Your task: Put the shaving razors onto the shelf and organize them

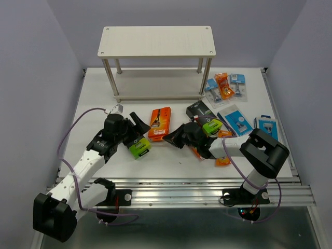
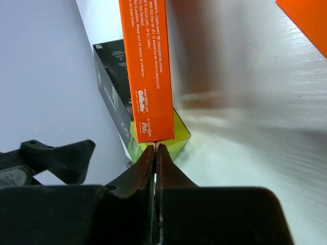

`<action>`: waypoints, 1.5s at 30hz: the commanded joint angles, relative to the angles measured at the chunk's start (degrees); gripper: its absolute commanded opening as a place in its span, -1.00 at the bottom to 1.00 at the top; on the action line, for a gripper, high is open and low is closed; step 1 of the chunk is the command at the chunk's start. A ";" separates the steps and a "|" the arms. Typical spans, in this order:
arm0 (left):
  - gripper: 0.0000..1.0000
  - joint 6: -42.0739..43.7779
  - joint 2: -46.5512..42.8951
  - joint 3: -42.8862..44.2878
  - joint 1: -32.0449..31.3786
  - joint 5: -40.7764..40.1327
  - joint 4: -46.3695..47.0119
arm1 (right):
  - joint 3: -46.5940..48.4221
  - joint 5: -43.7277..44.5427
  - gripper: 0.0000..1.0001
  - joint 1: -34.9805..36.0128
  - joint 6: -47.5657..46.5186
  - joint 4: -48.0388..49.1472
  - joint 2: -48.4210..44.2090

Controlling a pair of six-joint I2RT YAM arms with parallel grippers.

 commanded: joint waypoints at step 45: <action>0.46 -31.43 7.73 -1.36 -0.98 -7.42 8.72 | 11.68 -10.88 -0.99 -0.15 8.03 5.88 2.73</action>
